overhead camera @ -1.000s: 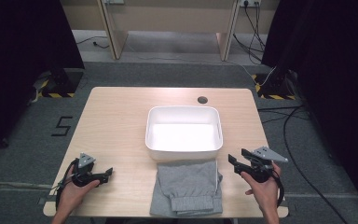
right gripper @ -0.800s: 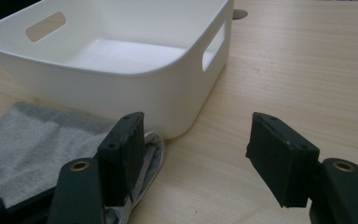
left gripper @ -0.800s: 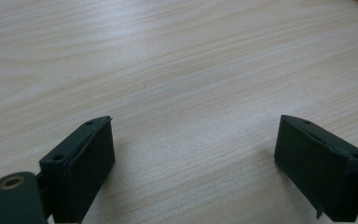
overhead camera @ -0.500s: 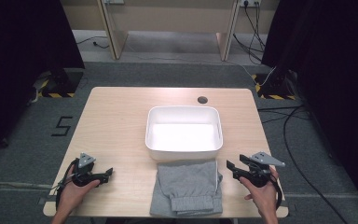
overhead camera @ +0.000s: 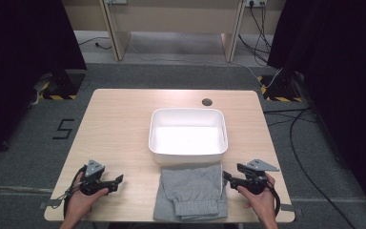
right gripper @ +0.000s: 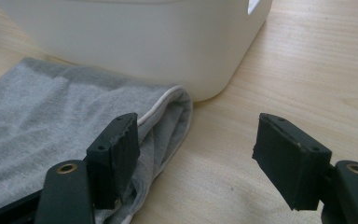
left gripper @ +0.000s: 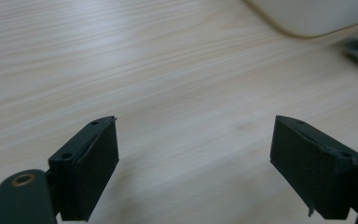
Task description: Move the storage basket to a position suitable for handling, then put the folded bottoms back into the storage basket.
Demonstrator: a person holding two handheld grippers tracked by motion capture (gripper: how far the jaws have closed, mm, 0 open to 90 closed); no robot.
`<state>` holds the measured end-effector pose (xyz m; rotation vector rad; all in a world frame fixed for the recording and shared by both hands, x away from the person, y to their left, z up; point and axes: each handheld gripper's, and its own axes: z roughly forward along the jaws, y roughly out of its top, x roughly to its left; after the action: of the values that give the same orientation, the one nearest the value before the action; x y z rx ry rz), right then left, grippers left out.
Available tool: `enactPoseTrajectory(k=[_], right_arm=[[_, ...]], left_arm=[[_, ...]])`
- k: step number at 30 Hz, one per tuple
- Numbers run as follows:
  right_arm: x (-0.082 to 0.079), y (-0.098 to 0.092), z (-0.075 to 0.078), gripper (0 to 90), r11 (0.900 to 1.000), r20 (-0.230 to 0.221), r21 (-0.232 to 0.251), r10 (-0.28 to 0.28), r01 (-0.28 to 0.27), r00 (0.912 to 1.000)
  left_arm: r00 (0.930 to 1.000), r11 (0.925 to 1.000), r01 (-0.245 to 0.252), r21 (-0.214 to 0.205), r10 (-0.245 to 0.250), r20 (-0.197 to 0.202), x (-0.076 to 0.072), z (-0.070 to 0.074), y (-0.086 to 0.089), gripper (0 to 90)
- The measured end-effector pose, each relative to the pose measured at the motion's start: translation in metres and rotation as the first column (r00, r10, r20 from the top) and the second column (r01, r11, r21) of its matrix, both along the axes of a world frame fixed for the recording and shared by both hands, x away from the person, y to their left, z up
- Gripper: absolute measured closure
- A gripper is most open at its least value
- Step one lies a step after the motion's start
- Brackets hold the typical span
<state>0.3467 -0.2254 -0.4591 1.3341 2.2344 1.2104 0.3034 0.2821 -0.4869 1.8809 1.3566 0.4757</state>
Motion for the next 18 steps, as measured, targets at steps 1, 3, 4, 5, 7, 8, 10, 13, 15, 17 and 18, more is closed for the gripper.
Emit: enactPoseTrajectory(k=[1, 3, 4, 5, 7, 8, 10, 13, 15, 17, 18], right_arm=[[0.0, 0.0, 0.0, 30.8, 1.0, 0.002, 0.0, -0.001, 0.001, 1.0], [0.0, -0.001, -0.001, 30.7, 1.0, 0.005, -0.007, -0.002, 0.002, 1.0], [0.0, -0.001, -0.001, 30.8, 1.0, 0.009, -0.006, 0.001, -0.001, 1.0], [0.0, -0.001, -0.001, 30.8, 1.0, 0.009, -0.006, 0.001, -0.001, 1.0], [-0.002, -0.001, 0.002, 32.2, 1.0, 0.022, 0.005, -0.007, 0.007, 0.9997], [-0.003, -0.001, 0.003, 32.2, 0.9998, 0.016, 0.015, -0.01, 0.01, 0.9998], [-0.004, -0.001, 0.007, 32.1, 0.9998, 0.026, 0.018, 0.001, -0.002, 0.9997], [-0.003, 0.001, 0.011, 32.0, 0.9997, 0.039, 0.022, 0.012, -0.013, 0.9992], [-0.003, 0.003, 0.012, 31.8, 0.9995, 0.039, 0.019, 0.023, -0.024, 0.999], [-0.002, 0.006, 0.011, 31.7, 0.9992, 0.03, 0.018, 0.034, -0.035, 0.999], [-0.001, 0.007, 0.01, 31.7, 0.9991, 0.027, 0.012, 0.04, -0.041, 0.9988]], left_arm=[[0.9999, 0.9997, 0.016, -0.019, -0.016, 0.006, -0.004, 0.001, -0.006, 14.9], [0.9962, 0.9948, 0.087, -0.053, -0.087, 0.01, -0.017, 0.004, -0.025, 14.9], [0.9927, 0.9905, 0.121, -0.067, -0.12, 0.009, -0.023, 0.005, -0.035, 14.9], [0.9927, 0.9905, 0.121, -0.067, -0.12, 0.009, -0.023, 0.005, -0.035, 14.9], [0.978, 0.9693, 0.207, -0.133, -0.209, -0.002, -0.039, 0.008, -0.063, 14.9], [0.9705, 0.9619, 0.24, -0.131, -0.241, 0.01, -0.044, 0.009, -0.074, 14.9], [0.963, 0.9536, 0.269, -0.136, -0.269, 0.015, -0.05, 0.011, -0.087, 14.9], [0.9484, 0.9415, 0.313, -0.124, -0.317, -0.01, -0.057, 0.012, -0.104, 14.8], [0.9409, 0.936, 0.334, -0.11, -0.338, -0.018, -0.06, 0.011, -0.114, 14.8], [0.9372, 0.9349, 0.345, -0.083, -0.348, -0.024, -0.063, 0.007, -0.122, 14.8], [0.9355, 0.9341, 0.349, -0.075, -0.352, -0.032, -0.064, 0.005, -0.124, 14.8]])
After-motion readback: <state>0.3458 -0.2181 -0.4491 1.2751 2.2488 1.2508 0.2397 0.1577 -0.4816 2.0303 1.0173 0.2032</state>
